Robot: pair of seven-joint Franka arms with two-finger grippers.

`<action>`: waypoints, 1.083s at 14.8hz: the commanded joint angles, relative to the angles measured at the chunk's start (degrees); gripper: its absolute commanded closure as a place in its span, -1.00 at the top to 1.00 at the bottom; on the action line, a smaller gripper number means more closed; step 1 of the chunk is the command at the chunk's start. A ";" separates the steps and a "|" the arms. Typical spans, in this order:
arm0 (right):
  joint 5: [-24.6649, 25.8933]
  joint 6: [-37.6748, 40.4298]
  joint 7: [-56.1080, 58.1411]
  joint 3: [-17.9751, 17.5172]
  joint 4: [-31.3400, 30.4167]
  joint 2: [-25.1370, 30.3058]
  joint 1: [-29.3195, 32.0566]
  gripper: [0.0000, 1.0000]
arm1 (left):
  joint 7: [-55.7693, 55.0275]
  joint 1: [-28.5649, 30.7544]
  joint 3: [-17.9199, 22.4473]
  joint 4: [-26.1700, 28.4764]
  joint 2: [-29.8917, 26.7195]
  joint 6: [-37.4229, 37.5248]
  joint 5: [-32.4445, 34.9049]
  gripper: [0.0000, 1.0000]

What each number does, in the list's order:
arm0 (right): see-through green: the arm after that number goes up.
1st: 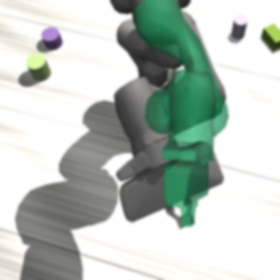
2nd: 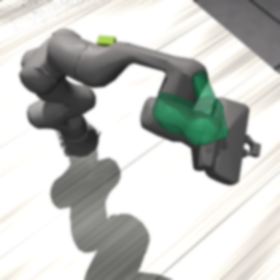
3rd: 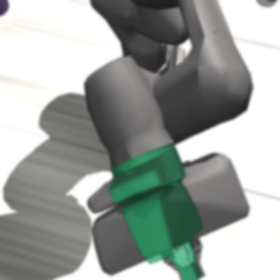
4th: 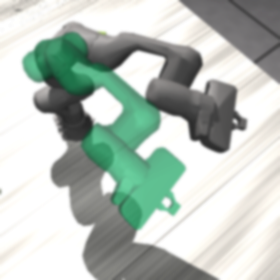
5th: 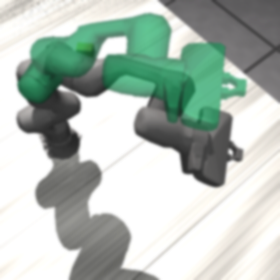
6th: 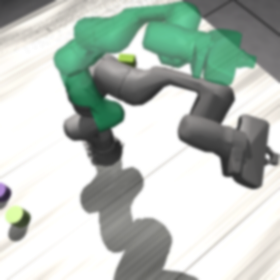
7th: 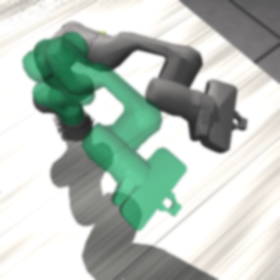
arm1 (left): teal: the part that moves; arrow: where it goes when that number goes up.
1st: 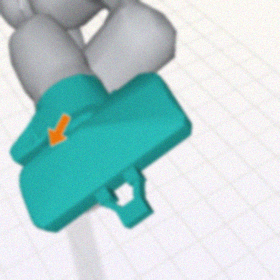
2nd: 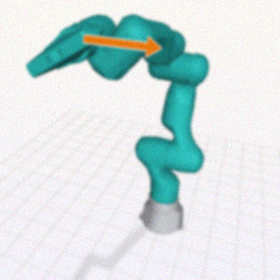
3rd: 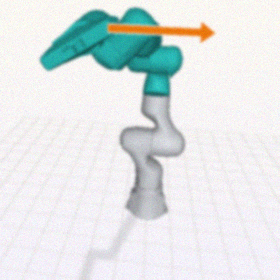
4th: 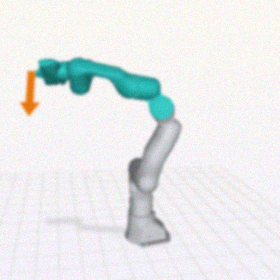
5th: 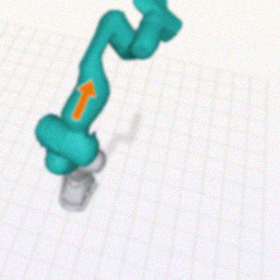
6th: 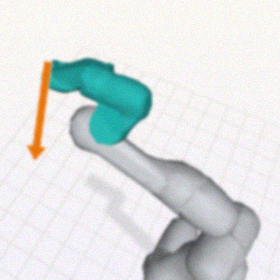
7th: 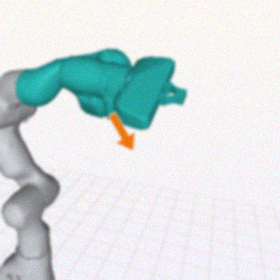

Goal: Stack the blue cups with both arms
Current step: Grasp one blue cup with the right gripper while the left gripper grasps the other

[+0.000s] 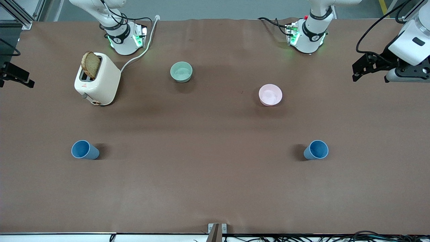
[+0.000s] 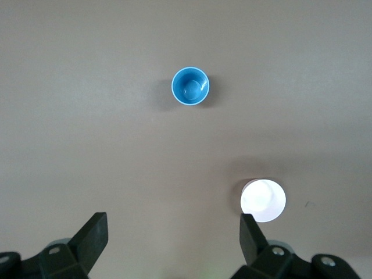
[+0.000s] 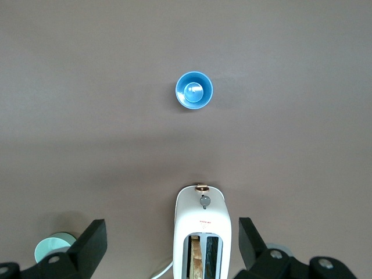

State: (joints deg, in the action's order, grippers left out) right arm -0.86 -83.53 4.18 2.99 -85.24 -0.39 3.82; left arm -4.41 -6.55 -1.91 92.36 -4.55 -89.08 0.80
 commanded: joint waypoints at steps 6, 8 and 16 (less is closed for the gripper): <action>0.34 1.00 -0.22 0.09 1.13 -0.40 -0.22 1.00 | 0.81 0.14 0.50 -6.84 11.20 -0.11 2.10 1.00; 0.34 0.91 -0.14 0.09 0.95 -0.49 -0.22 1.00 | 0.02 1.97 0.50 -3.62 14.90 -10.53 2.19 1.00; 0.16 -1.10 0.04 0.62 0.69 -2.94 -0.39 1.00 | 0.90 4.18 0.50 9.67 25.55 -34.31 2.28 1.00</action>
State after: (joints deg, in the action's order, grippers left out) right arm -0.87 -83.63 4.19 3.12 -85.19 -1.18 3.80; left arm -4.05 -2.39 -1.42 99.45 21.55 -121.95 2.13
